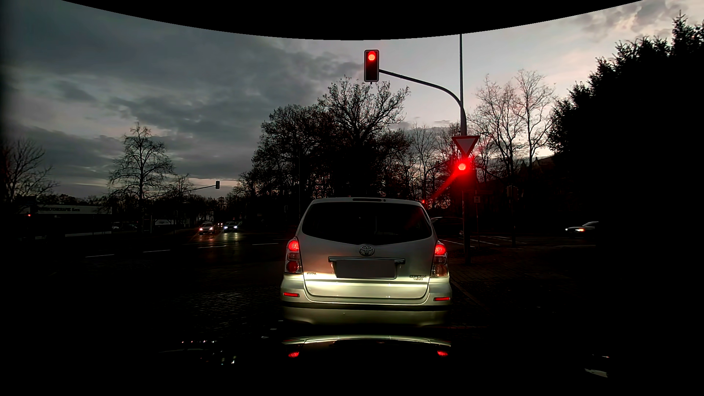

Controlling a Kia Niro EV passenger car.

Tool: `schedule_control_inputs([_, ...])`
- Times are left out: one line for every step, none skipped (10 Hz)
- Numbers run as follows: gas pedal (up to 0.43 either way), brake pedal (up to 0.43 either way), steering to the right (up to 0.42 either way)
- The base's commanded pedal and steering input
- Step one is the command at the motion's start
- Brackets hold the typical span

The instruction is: Follow the waypoints while adhering to traffic rules and regulations

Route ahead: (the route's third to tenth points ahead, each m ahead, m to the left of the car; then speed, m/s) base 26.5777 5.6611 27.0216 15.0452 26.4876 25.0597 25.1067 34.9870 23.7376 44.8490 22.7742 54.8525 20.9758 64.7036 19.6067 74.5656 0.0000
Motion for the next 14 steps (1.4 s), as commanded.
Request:
schedule_control_inputs([0.000, 0.341, -0.001])
schedule_control_inputs([0.000, 0.341, -0.001])
schedule_control_inputs([0.000, 0.341, 0.000])
schedule_control_inputs([0.000, 0.341, -0.001])
schedule_control_inputs([0.000, 0.341, -0.001])
schedule_control_inputs([0.000, 0.341, -0.001])
schedule_control_inputs([0.000, 0.341, -0.001])
schedule_control_inputs([0.000, 0.341, -0.001])
schedule_control_inputs([0.000, 0.341, -0.001])
schedule_control_inputs([0.000, 0.341, -0.001])
schedule_control_inputs([0.000, 0.341, 0.000])
schedule_control_inputs([0.000, 0.341, -0.001])
schedule_control_inputs([0.000, 0.341, -0.001])
schedule_control_inputs([0.000, 0.341, 0.000])
